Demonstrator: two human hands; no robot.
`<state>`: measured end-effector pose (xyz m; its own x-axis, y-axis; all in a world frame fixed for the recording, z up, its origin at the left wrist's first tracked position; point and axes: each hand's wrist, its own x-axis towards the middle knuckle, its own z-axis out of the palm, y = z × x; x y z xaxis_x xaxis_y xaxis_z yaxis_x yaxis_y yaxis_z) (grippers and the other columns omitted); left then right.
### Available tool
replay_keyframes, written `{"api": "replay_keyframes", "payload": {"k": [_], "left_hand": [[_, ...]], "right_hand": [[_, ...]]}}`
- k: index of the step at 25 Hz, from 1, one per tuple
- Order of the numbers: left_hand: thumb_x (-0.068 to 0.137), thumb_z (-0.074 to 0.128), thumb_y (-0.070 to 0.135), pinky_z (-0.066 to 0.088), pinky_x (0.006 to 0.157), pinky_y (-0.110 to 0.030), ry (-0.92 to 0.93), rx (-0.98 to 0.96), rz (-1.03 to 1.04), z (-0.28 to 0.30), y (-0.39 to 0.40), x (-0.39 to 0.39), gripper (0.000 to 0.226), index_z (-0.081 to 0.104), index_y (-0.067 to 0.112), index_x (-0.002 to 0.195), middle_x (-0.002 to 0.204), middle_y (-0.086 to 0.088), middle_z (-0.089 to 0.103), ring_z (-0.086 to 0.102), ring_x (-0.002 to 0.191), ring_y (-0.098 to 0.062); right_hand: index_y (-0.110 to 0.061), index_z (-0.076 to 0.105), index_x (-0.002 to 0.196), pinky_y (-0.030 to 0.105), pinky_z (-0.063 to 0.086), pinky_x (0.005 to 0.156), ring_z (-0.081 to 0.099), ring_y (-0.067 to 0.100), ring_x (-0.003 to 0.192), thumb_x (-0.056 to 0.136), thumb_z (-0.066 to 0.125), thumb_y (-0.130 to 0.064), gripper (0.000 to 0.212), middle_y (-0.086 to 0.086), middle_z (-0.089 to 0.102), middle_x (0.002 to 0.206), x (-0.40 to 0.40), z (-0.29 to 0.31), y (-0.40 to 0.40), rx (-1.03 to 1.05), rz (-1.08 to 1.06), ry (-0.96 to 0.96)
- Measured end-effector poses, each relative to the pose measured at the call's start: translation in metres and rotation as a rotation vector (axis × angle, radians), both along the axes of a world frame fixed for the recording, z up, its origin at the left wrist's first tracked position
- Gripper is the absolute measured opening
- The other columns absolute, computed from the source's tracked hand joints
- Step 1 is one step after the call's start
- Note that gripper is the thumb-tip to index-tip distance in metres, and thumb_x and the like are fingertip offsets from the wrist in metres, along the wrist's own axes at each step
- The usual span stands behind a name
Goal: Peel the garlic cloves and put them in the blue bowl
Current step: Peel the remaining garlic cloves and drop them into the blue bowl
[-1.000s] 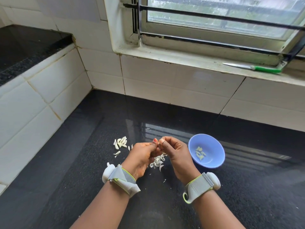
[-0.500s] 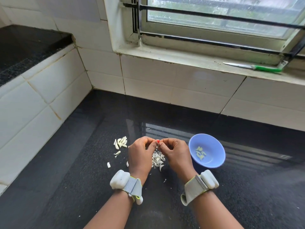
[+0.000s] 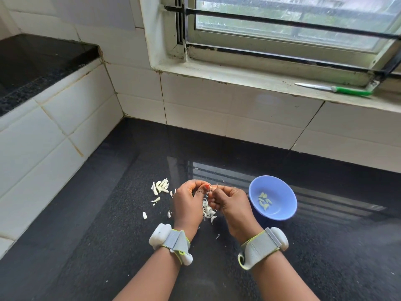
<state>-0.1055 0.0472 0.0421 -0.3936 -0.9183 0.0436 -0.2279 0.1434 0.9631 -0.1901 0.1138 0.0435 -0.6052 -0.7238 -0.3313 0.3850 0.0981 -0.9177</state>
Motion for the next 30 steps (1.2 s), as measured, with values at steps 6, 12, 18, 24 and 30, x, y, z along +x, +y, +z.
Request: {"api": "replay_keyframes", "payload": {"k": [6, 12, 18, 24, 30], "left_hand": [[0.086, 0.065, 0.008, 0.050, 0.068, -0.019, 0.037, 0.001, 0.024, -0.004, 0.004, 0.001, 0.009, 0.070, 0.013, 0.080, 0.077, 0.003, 0.069, 0.064, 0.075, -0.009], [0.084, 0.062, -0.003, 0.051, 0.071, -0.018, 0.099, 0.045, 0.030, -0.002, 0.012, 0.002, 0.019, 0.070, 0.014, 0.081, 0.079, 0.004, 0.071, 0.065, 0.076, -0.004], [0.082, 0.068, 0.003, 0.052, 0.072, -0.018, 0.249, 0.221, 0.034, 0.004, 0.011, 0.004, 0.015, 0.070, 0.015, 0.090, 0.083, 0.000, 0.072, 0.066, 0.077, -0.005], [0.082, 0.067, -0.002, 0.052, 0.070, -0.015, 0.283, 0.268, 0.035, 0.007, 0.008, 0.006, 0.022, 0.068, 0.007, 0.101, 0.087, -0.005, 0.072, 0.066, 0.076, -0.002], [0.080, 0.073, 0.009, 0.054, 0.070, -0.020, 0.197, 0.267, 0.037, 0.007, 0.008, 0.007, 0.009, 0.073, 0.014, 0.088, 0.079, 0.000, 0.074, 0.068, 0.074, -0.009]], "right_hand": [[-0.005, 0.071, 0.072, 0.020, 0.053, 0.062, 0.055, 0.014, 0.063, 0.091, 0.055, 0.005, 0.026, 0.007, 0.061, 0.065, 0.007, 0.000, -0.002, 0.003, -0.048, -0.054], [-0.003, 0.074, 0.076, 0.023, 0.052, 0.067, 0.055, 0.019, 0.071, 0.090, 0.054, 0.004, 0.026, 0.013, 0.063, 0.074, 0.014, 0.001, -0.004, -0.058, -0.119, -0.128], [-0.003, 0.072, 0.085, 0.023, 0.052, 0.068, 0.057, 0.013, 0.067, 0.094, 0.057, -0.004, 0.018, 0.007, 0.065, 0.071, 0.005, 0.005, -0.002, -0.054, -0.109, -0.126], [-0.006, 0.071, 0.106, 0.021, 0.054, 0.069, 0.067, 0.010, 0.081, 0.097, 0.048, 0.001, 0.025, 0.004, 0.074, 0.089, -0.004, -0.008, 0.005, 0.205, 0.039, 0.329], [-0.008, 0.073, 0.093, 0.032, 0.059, 0.073, 0.069, 0.018, 0.074, 0.090, 0.067, -0.015, 0.010, 0.013, 0.075, 0.085, -0.004, 0.002, 0.007, 0.030, 0.012, 0.216]]}}
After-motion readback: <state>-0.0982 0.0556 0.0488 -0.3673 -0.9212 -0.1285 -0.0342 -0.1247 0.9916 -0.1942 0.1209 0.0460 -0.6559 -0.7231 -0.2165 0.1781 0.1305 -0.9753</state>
